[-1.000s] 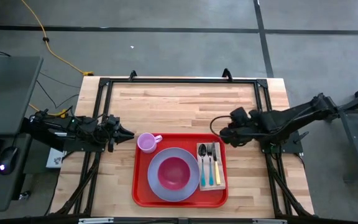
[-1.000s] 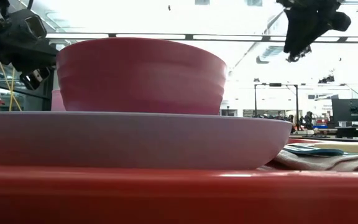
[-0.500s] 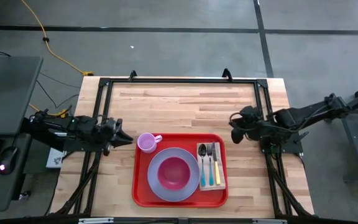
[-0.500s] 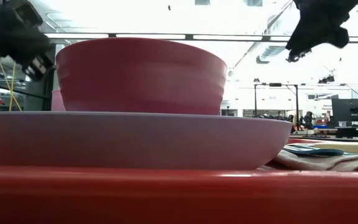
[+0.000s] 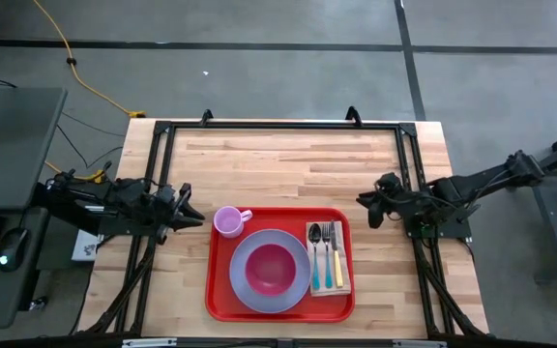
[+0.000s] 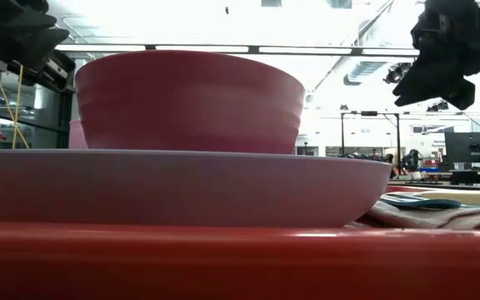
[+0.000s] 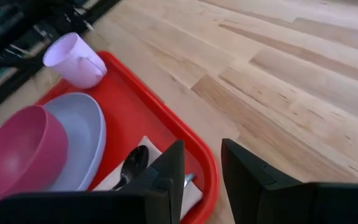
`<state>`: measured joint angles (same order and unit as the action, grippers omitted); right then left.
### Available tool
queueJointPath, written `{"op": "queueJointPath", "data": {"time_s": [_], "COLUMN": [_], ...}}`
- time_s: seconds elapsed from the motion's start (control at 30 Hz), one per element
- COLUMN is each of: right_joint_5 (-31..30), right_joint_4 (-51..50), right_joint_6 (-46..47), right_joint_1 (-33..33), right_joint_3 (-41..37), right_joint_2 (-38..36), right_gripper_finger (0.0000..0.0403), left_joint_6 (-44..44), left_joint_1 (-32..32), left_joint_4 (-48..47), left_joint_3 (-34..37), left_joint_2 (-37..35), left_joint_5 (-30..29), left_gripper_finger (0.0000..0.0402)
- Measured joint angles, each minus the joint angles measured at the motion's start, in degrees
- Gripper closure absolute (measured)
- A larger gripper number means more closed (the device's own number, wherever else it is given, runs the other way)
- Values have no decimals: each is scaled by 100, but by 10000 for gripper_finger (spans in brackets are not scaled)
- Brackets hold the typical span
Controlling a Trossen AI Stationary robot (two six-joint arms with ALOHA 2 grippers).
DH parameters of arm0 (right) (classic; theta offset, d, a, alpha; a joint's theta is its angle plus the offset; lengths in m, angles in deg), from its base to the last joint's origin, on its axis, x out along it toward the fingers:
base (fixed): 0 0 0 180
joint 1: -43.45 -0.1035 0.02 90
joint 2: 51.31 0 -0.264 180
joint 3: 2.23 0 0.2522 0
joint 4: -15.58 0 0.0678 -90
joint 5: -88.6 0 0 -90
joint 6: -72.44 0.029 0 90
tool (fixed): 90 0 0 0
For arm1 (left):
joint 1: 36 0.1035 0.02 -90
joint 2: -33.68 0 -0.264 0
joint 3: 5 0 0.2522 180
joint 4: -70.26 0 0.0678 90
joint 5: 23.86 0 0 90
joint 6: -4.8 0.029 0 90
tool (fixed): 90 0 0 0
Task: Set up tray
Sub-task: Return to Home Position
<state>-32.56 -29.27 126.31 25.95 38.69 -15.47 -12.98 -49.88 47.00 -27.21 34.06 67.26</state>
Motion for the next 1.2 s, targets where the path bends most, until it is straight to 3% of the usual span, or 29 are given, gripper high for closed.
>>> {"op": "queueJointPath", "data": {"time_s": [0.43, 0.7, 1.07, 1.2], "right_joint_5": [-293, -313, -321, -215], "right_joint_4": [77, -116, -76, 676], "right_joint_6": [-599, -815, -892, -933], "right_joint_1": [0, 0, 0, 0], "right_joint_3": [-558, -562, -568, -962], "right_joint_2": [-1790, -2510, -2844, -2847], "right_gripper_finger": [320, 320, 320, 321], "left_joint_6": [524, 750, 747, 747], "left_joint_1": [1, 1, 1, 1], "left_joint_4": [93, 165, 31, 31], "left_joint_3": [0, 0, 0, 0], "left_joint_2": [2, 2, 2, 2], "left_joint_5": [-17, -18, -21, -22], "left_gripper_finger": [291, 291, 291, 291]}}
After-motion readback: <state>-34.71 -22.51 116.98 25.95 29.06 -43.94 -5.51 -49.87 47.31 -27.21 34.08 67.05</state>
